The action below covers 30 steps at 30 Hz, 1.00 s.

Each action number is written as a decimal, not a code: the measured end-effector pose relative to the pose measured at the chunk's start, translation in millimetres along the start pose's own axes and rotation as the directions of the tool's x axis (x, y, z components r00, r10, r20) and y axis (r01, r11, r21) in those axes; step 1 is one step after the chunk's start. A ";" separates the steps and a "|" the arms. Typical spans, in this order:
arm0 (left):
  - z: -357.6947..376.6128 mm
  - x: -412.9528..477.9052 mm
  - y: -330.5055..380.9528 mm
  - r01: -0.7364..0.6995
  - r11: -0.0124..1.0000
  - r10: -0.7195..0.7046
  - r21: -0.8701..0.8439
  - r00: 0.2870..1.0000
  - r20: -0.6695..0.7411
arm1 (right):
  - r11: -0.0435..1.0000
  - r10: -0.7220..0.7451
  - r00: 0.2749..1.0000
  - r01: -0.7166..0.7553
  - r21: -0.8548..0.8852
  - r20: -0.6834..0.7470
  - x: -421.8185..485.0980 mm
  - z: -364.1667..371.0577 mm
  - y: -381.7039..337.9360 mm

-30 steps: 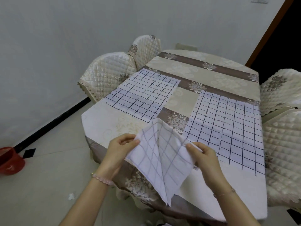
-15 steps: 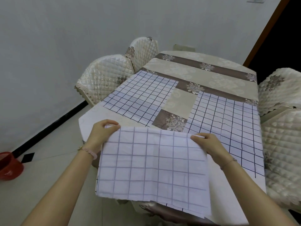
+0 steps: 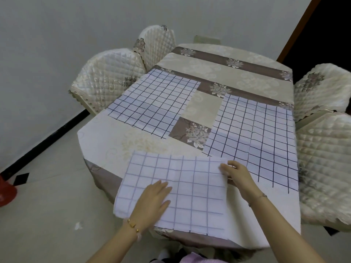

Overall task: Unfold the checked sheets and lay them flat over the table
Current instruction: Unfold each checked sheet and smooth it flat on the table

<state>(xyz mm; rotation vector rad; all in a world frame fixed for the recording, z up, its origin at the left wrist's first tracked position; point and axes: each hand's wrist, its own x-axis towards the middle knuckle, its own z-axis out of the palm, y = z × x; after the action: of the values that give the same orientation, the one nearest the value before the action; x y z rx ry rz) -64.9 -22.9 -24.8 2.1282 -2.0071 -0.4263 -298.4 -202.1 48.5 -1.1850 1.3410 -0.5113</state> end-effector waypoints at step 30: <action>-32.2 -12.6 99.0 0.027 0.808 0.033 -0.589 0.995 0.090 | 0.995 0.041 0.996 -0.047 0.085 0.074 -117.4 30.7 40.4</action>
<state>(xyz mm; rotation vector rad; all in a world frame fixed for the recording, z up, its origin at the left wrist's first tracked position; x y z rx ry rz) -148.1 -19.2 38.9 1.7280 -1.6186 -1.0207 -311.1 -75.6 62.3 -1.0905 1.2681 -0.4864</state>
